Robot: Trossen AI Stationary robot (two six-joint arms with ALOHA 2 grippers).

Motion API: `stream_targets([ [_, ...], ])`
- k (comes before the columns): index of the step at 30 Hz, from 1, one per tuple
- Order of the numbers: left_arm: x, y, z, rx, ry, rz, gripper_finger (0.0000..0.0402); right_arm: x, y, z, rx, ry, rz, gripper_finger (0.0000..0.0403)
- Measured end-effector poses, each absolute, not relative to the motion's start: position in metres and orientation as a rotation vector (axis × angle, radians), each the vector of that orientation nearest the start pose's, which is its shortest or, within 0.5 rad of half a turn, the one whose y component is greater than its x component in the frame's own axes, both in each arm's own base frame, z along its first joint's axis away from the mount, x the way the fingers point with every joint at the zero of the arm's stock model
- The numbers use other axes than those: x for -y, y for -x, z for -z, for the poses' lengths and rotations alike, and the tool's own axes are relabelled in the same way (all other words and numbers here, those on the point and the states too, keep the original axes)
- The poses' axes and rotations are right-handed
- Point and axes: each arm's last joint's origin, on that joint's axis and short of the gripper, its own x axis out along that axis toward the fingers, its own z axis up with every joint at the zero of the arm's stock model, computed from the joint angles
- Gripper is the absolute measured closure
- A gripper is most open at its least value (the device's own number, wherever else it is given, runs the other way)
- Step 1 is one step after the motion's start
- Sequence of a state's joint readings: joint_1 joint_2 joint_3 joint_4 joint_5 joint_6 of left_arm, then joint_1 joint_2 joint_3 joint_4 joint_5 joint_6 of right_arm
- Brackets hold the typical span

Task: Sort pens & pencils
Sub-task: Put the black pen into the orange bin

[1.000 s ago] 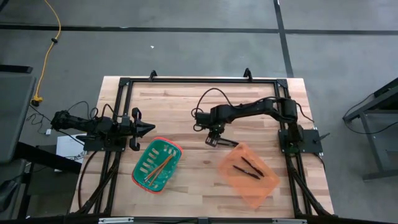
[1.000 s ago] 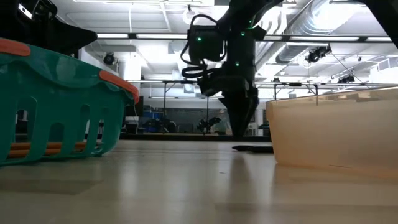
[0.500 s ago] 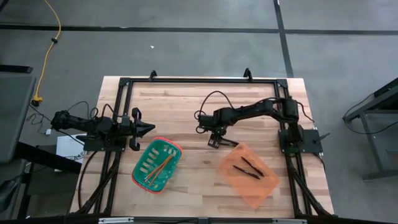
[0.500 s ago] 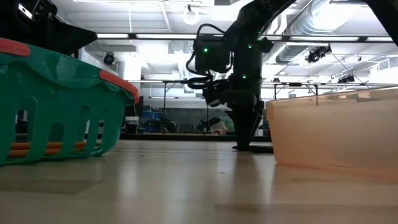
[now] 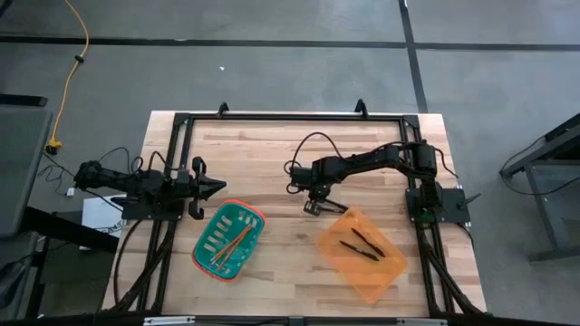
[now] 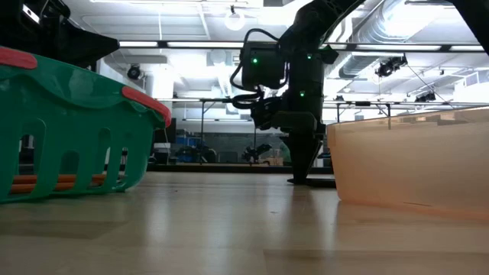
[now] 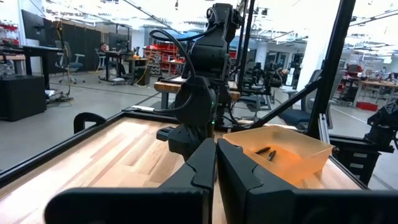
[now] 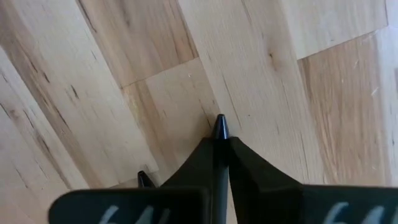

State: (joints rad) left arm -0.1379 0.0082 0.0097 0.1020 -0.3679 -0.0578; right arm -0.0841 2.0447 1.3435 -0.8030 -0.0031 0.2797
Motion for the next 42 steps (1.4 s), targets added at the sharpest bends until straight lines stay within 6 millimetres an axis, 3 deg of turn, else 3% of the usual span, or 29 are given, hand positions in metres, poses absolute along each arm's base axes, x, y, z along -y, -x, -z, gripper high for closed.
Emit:
stream_targets([
  [8, 0.003, -0.096, -0.176, 0.107, 0.083, -0.227, 0.0396, 0.039, -0.372, -0.154, -1.600, -0.233, 0.323, 0.0397],
  [14, 0.003, -0.096, -0.176, 0.108, 0.083, -0.227, 0.0396, 0.047, -0.384, -0.202, -1.580, -0.194, 0.389, 0.0396],
  [19, 0.003, -0.096, -0.176, 0.108, 0.083, -0.227, 0.0396, 0.044, -0.389, -0.248, -1.535, -0.261, 0.440, 0.0398],
  [27, 0.003, -0.096, -0.176, 0.107, 0.084, -0.227, 0.0396, 0.014, -0.383, -0.296, -1.551, -0.366, 0.446, 0.0397],
  [35, 0.003, -0.096, -0.176, 0.107, 0.084, -0.227, 0.0397, -0.031, -0.377, -0.306, -1.547, -0.372, 0.323, 0.0396],
  [42, 0.003, -0.096, -0.176, 0.107, 0.083, -0.227, 0.0396, -0.063, -0.370, -0.310, -1.520, -0.318, 0.357, 0.0396],
])
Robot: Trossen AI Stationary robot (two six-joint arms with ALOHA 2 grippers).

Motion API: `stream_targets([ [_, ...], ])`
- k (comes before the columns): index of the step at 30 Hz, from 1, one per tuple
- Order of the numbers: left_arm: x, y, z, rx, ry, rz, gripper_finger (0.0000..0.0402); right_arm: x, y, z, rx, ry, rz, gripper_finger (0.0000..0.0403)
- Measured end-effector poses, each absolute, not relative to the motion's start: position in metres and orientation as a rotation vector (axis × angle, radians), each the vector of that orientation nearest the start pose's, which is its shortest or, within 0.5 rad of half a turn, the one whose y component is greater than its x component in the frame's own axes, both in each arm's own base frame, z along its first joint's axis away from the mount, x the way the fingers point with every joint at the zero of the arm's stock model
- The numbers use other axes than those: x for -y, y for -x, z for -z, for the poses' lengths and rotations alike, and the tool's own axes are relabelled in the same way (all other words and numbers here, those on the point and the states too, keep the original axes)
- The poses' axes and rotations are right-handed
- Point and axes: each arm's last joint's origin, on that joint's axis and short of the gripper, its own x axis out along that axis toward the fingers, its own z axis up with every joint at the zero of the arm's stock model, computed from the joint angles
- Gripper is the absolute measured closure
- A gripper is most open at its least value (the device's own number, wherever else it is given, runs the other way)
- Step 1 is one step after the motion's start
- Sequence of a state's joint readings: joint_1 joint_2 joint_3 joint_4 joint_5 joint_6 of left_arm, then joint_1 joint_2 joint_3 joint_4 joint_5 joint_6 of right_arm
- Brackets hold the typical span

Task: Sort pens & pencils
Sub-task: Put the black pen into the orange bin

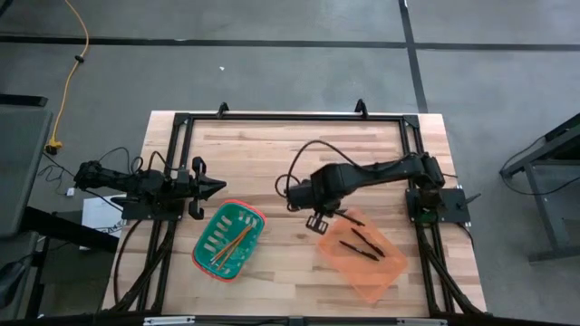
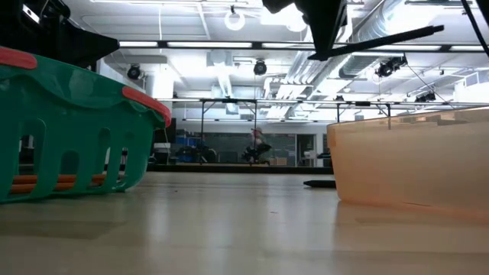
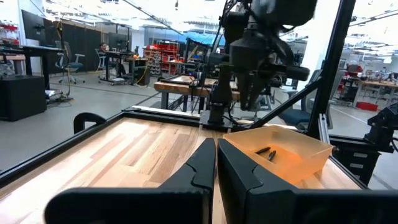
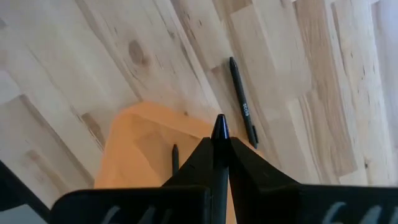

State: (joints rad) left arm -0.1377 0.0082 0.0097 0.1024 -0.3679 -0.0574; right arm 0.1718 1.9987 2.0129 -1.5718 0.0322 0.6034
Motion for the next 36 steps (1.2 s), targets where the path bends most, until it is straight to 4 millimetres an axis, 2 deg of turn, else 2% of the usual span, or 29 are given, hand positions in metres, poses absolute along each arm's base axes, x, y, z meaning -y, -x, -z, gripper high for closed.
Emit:
stream_targets([
  [10, 0.003, -0.096, -0.176, 0.108, 0.084, -0.227, 0.0397, -0.105, -0.360, -0.311, -1.453, -0.231, 0.435, 0.0396],
  [19, 0.003, -0.096, -0.176, 0.108, 0.083, -0.227, 0.0396, -0.133, -0.351, -0.311, -1.394, -0.194, 0.481, 0.0396],
  [31, 0.003, -0.096, -0.176, 0.108, 0.084, -0.227, 0.0396, -0.166, -0.338, -0.312, -1.295, -0.226, 0.554, 0.0396],
  [36, 0.003, -0.096, -0.176, 0.108, 0.083, -0.227, 0.0396, -0.186, -0.336, -0.301, -1.290, -0.244, 0.558, 0.0396],
])
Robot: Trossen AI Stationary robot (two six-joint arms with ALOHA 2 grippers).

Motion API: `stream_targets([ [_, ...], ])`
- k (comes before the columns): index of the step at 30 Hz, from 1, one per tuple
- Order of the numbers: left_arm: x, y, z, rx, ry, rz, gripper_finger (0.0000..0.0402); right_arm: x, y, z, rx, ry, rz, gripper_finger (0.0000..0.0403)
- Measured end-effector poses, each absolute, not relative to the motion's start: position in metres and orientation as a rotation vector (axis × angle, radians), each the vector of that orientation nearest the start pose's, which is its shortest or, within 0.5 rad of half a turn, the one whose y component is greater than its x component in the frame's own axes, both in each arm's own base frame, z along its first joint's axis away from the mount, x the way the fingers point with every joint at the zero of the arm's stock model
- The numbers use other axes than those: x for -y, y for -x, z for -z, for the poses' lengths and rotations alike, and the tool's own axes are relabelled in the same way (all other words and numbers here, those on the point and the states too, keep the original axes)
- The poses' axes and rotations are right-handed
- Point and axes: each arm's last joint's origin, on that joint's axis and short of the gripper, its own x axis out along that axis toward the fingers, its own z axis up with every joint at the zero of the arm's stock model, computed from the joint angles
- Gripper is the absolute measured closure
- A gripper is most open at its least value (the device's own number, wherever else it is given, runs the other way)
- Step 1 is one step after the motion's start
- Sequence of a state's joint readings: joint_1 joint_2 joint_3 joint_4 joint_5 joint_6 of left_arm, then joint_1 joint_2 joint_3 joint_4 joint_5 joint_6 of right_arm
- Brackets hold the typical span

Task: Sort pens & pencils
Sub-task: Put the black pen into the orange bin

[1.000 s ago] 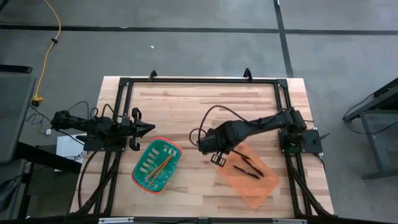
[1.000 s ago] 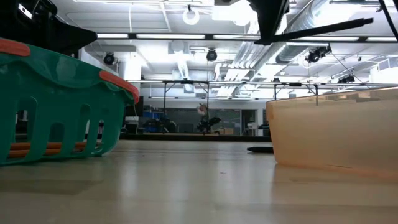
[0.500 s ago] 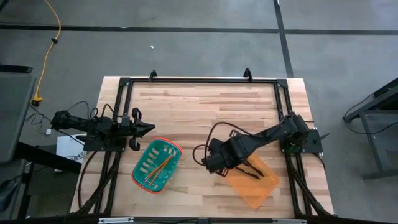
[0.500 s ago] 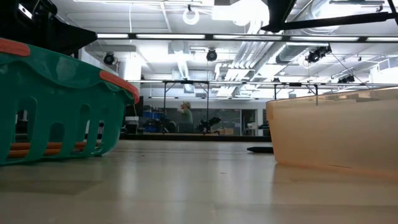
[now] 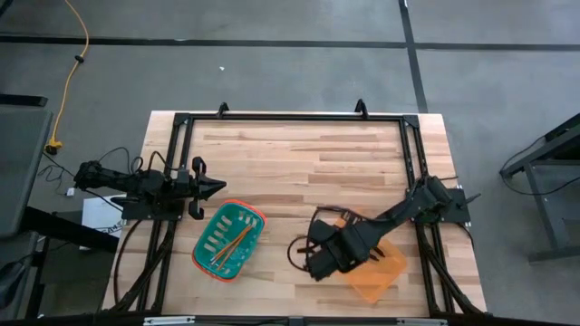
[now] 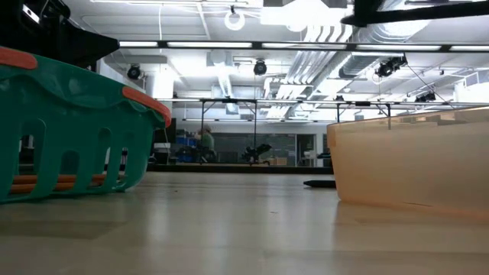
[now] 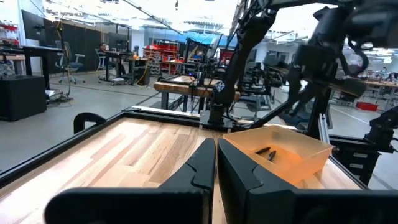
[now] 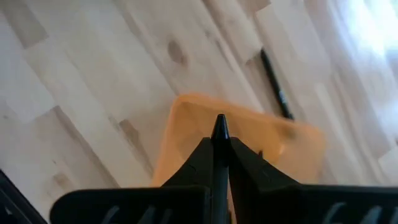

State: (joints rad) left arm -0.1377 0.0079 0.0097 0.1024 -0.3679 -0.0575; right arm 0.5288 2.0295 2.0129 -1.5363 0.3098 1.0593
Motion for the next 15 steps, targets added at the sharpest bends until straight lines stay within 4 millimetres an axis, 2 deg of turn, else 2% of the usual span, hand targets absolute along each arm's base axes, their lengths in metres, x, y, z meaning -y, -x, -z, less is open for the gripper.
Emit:
stream_targets([
  [8, 0.003, -0.096, -0.176, 0.108, 0.084, -0.227, 0.0396, -0.208, -0.324, -0.275, -1.357, -0.247, 0.635, 0.0396],
  [15, 0.003, -0.096, -0.176, 0.108, 0.084, -0.227, 0.0396, -0.202, -0.302, -0.214, -1.515, -0.205, 0.806, 0.0396],
])
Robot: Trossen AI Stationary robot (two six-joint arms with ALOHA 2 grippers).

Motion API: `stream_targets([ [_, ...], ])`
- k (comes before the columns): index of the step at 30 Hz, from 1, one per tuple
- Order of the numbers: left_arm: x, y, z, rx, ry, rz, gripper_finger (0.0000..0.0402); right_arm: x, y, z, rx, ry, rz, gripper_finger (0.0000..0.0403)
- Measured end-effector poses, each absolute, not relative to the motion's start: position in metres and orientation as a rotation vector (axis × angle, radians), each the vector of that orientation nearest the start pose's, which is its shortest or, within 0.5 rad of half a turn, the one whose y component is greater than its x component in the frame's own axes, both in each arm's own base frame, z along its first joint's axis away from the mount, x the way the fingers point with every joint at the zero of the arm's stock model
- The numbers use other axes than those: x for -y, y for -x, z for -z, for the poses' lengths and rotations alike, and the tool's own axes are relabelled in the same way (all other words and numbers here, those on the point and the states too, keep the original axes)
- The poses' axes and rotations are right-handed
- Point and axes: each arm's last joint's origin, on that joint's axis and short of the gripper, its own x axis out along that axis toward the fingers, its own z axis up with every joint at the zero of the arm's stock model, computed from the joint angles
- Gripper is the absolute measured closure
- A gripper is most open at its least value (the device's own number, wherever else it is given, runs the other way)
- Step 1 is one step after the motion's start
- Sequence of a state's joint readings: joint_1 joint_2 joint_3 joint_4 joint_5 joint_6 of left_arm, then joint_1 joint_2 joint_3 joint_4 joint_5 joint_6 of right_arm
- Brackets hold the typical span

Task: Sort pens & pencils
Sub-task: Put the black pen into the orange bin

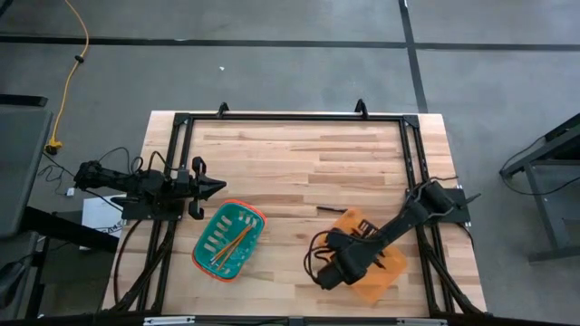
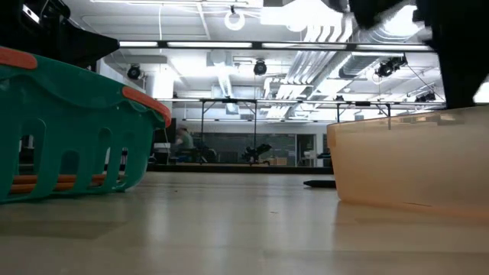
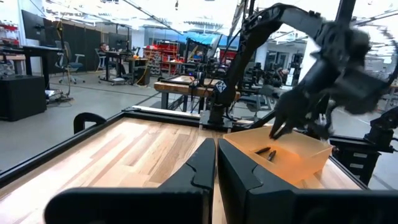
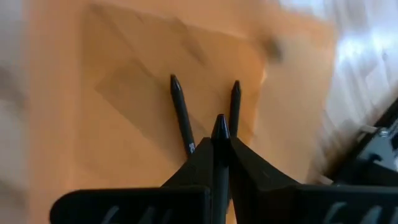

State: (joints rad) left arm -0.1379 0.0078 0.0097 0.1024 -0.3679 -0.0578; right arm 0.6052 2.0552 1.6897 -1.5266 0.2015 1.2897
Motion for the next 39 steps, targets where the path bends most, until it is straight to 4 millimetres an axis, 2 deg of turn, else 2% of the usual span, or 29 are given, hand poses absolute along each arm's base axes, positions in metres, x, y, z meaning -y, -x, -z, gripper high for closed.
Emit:
stream_targets([
  [8, 0.003, -0.096, -0.176, 0.108, 0.084, -0.227, 0.0397, -0.188, -0.294, -0.166, -1.573, -0.234, 0.825, 0.0394],
  [14, 0.003, -0.096, -0.176, 0.108, 0.084, -0.227, 0.0397, -0.187, -0.294, -0.158, -1.579, -0.257, 0.806, 0.0357],
  [20, 0.003, -0.096, -0.176, 0.108, 0.083, -0.227, 0.0397, -0.179, -0.303, -0.168, -1.590, -0.253, 0.796, 0.0299],
  [24, 0.003, -0.096, -0.176, 0.108, 0.083, -0.227, 0.0396, -0.172, -0.312, -0.182, -1.601, -0.250, 0.777, 0.0275],
  [32, 0.003, -0.096, -0.176, 0.107, 0.083, -0.227, 0.0397, -0.146, -0.338, -0.225, -1.590, -0.219, 0.712, 0.0268],
  [36, 0.003, -0.096, -0.176, 0.108, 0.084, -0.227, 0.0396, -0.124, -0.355, -0.242, -1.562, -0.192, 0.635, 0.0268],
  [39, 0.003, -0.096, -0.176, 0.108, 0.084, -0.227, 0.0396, -0.102, -0.367, -0.246, -1.548, -0.196, 0.584, 0.0268],
])
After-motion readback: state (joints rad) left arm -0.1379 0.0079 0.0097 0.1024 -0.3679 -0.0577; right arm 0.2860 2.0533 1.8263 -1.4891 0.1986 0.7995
